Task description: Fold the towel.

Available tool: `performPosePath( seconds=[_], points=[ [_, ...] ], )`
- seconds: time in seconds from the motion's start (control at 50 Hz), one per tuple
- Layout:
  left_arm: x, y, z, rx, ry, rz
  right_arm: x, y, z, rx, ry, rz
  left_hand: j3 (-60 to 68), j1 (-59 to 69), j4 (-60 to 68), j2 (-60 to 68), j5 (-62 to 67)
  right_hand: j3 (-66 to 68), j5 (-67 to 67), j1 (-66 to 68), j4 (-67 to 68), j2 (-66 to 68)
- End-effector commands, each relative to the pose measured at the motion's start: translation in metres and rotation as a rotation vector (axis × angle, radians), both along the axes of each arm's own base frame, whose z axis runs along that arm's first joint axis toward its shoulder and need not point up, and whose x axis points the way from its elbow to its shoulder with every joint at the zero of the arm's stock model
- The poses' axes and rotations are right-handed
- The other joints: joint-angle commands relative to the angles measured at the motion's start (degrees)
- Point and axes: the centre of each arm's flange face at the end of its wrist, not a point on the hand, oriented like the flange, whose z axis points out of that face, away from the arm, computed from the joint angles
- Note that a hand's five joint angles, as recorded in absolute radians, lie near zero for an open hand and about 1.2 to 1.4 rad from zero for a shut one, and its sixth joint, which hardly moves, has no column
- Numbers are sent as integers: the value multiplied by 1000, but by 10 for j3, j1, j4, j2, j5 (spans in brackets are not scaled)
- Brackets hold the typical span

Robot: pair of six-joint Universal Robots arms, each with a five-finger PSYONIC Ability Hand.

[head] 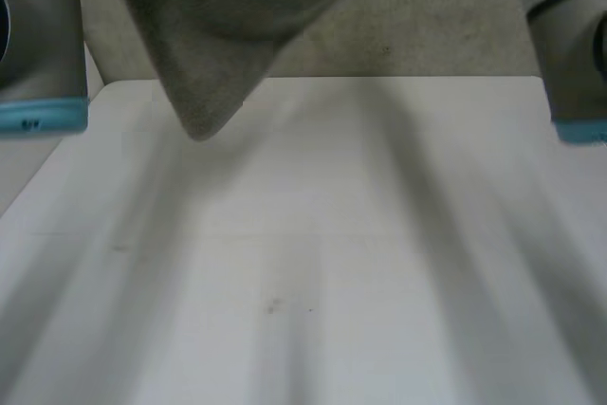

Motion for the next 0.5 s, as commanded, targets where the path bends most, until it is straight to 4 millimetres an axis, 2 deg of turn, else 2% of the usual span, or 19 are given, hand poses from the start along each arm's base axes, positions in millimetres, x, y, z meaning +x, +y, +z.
performPosePath(
  seconds=[0.02, 0.04, 0.06, 0.08, 0.1, 0.14, 0.16, 0.2, 0.22, 0.26, 0.36, 0.44, 0.46, 0.48, 0.5],
  points=[
    [5, 29, -113, 322, -241, -66, 1, 15, -88, 351, 223, 28, 103, 115, 102, 102, 105, 121, 141, 247, 117, 127],
    [5, 29, -113, 322, -241, -66, -1, 19, -107, 434, 271, 27, 103, 115, 102, 102, 105, 121, 141, 247, 117, 127],
    [6, 38, -144, 397, -303, -97, -1, 19, -107, 435, 271, 27, 103, 115, 102, 102, 105, 121, 141, 247, 117, 127],
    [8, 47, -176, 472, -364, -128, -3, 25, -126, 520, 319, 25, 103, 115, 102, 102, 105, 121, 141, 247, 117, 127],
    [8, 48, -176, 473, -365, -129, -3, 25, -126, 521, 320, 25, 103, 115, 102, 102, 105, 121, 141, 247, 117, 127],
    [12, 67, -229, 612, -470, -173, -6, 36, -178, 720, 423, 39, 103, 115, 102, 102, 105, 121, 141, 247, 117, 127],
    [12, 68, -229, 612, -470, -173, -6, 36, -178, 721, 423, 40, 103, 115, 102, 102, 105, 121, 141, 247, 117, 127],
    [10, 89, -281, 759, -592, -214, -11, 46, -220, 884, 506, 44, 103, 115, 102, 102, 105, 121, 141, 247, 117, 127],
    [10, 89, -281, 759, -592, -215, -11, 46, -220, 885, 506, 44, 103, 115, 102, 102, 105, 121, 141, 247, 117, 127],
    [5, 112, -312, 840, -687, -266, -15, 51, -239, 961, 535, 45, 103, 115, 102, 102, 105, 121, 141, 247, 117, 127],
    [9, 126, -328, 923, -746, -277, -21, 56, -245, 994, 542, 39, 103, 115, 102, 102, 105, 121, 141, 247, 117, 127],
    [10, 127, -325, 930, -747, -273, -24, 59, -248, 1008, 545, 35, 103, 115, 102, 102, 105, 121, 141, 247, 117, 127],
    [10, 127, -323, 929, -739, -276, -27, 59, -246, 1008, 539, 26, -39, -26, -39, -39, -36, 121, 141, 247, 117, 127],
    [10, 125, -318, 915, -727, -272, -35, 57, -242, 1007, 524, 5, -310, -297, -310, -310, -307, 121, 141, 247, 117, 127],
    [10, 125, -318, 915, -727, -272, -35, 57, -242, 1007, 524, 5, -313, -300, -313, -313, -310, 121, 141, 247, 117, 127]
  ],
)
